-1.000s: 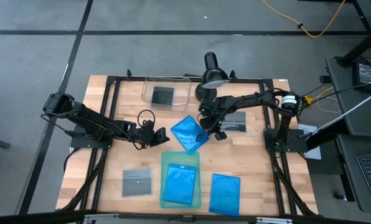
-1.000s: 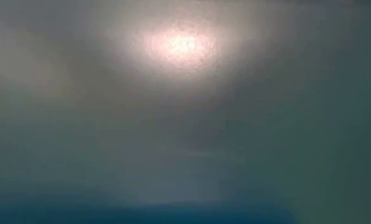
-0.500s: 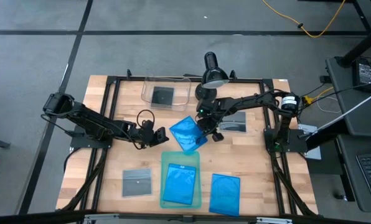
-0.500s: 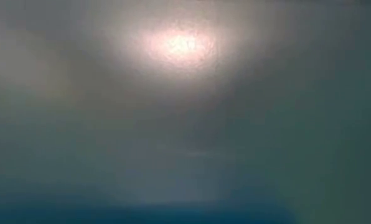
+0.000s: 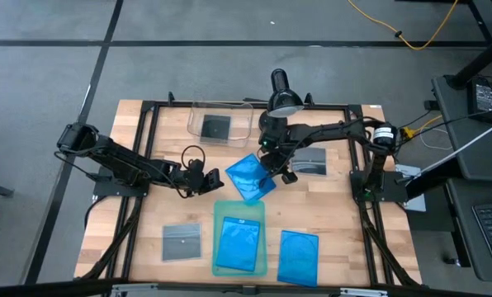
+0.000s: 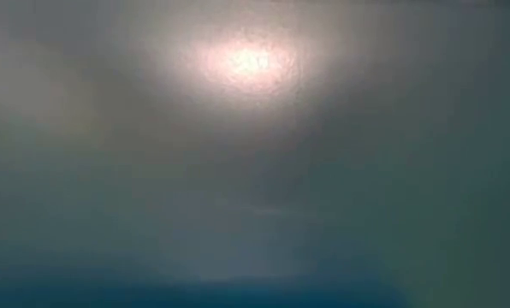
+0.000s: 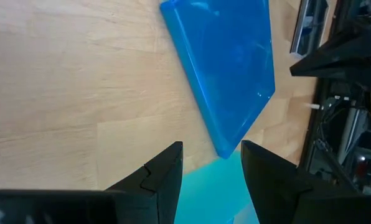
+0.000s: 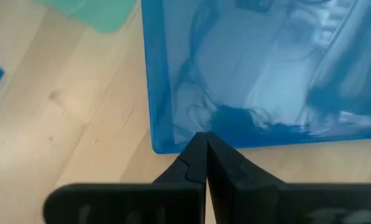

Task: Pick & place jewel cases by type
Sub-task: Put the top blue CD case into the green bin

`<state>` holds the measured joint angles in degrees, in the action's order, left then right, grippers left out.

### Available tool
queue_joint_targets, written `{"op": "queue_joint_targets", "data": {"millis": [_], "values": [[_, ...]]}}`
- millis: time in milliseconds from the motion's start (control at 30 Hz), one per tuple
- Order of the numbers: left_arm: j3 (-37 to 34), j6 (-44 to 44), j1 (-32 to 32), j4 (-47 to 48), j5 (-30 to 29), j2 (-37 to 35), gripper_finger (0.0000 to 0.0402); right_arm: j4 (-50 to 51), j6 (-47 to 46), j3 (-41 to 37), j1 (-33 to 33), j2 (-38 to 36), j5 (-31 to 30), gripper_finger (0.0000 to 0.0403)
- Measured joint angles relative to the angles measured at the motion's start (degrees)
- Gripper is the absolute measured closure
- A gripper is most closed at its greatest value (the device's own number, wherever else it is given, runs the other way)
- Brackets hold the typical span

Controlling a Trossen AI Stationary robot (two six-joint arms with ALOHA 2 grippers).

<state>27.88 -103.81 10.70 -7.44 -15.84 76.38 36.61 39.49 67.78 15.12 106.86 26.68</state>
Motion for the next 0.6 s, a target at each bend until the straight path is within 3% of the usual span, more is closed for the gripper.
{"op": "queue_joint_targets", "data": {"millis": [267,600], "values": [[0.0,0.25,0.01,0.05,0.46,0.0,0.0247,0.98,-0.23,-4.0,0.54,-0.04,-0.25,0.0397],[0.0,0.63,-1.51,0.04,0.52,0.0,0.0247,-8.19,-0.42,-7.92,0.45,-0.02,2.29,0.0397]]}}
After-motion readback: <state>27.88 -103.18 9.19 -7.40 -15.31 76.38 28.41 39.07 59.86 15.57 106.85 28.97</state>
